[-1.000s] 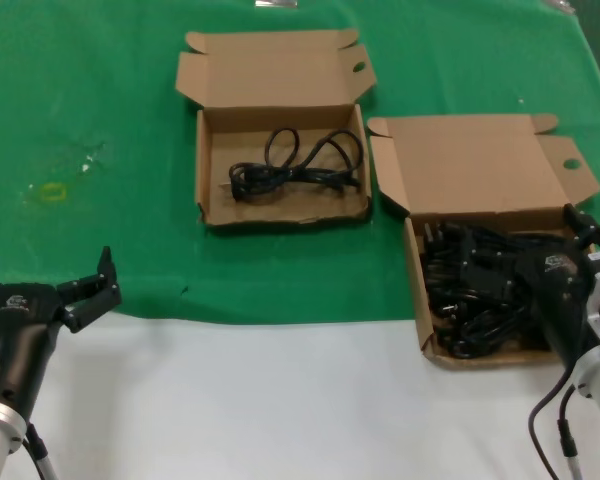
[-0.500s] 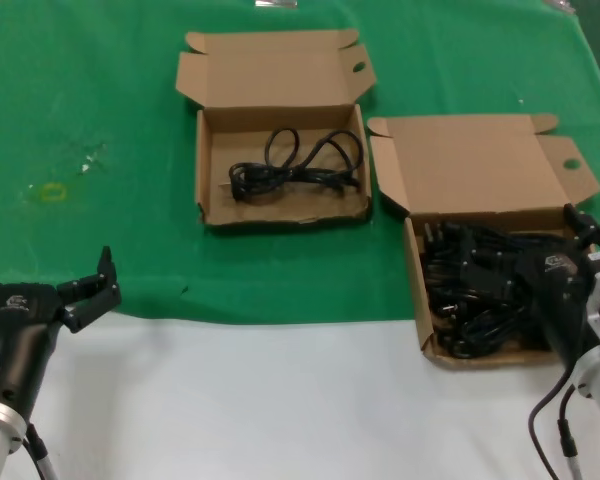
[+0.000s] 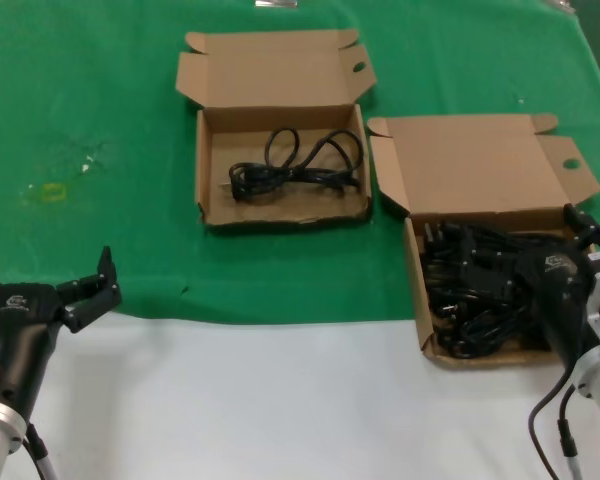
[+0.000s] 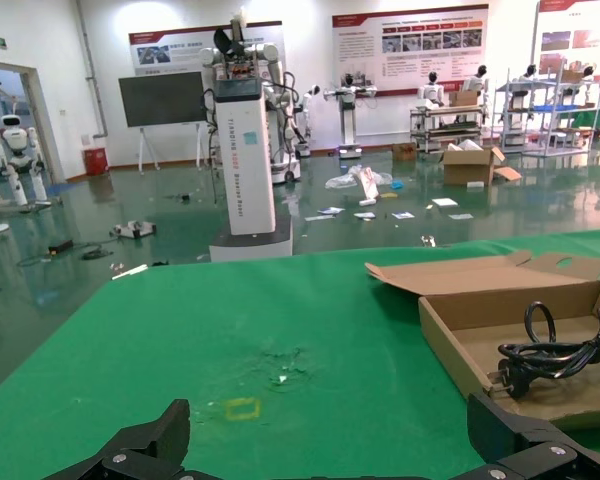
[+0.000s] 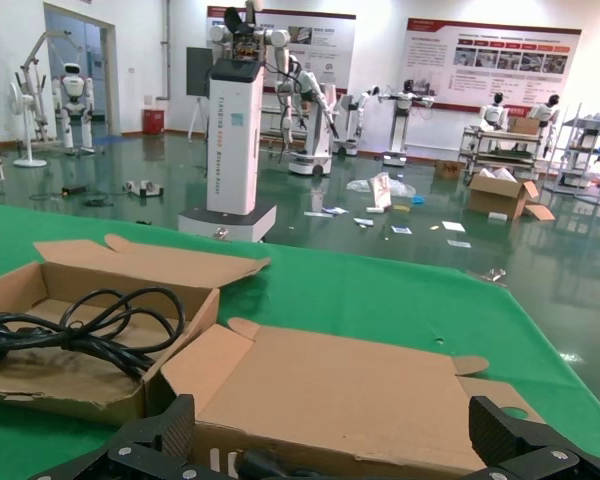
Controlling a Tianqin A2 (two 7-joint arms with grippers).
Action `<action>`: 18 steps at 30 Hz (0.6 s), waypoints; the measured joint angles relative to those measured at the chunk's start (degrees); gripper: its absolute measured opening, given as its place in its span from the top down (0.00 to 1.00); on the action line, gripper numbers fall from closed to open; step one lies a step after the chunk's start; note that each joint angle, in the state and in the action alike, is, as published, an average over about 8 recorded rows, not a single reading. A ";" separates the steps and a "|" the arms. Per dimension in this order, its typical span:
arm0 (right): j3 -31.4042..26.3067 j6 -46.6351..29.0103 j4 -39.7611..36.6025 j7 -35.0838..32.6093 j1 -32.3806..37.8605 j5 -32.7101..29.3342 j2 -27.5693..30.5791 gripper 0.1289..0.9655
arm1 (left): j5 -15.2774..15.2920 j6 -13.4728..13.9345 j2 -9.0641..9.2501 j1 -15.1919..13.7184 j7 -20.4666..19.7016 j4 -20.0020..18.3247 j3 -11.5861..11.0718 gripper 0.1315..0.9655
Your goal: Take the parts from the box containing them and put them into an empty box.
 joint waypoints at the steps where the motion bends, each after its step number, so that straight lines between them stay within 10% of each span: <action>1: 0.00 0.00 0.00 0.00 0.00 0.00 0.00 0.00 | 0.00 0.00 0.00 0.00 0.00 0.00 0.00 0.00; 18: 0.00 0.00 0.00 0.00 0.00 0.00 0.00 0.00 | 0.00 0.00 0.00 0.00 0.00 0.00 0.00 0.00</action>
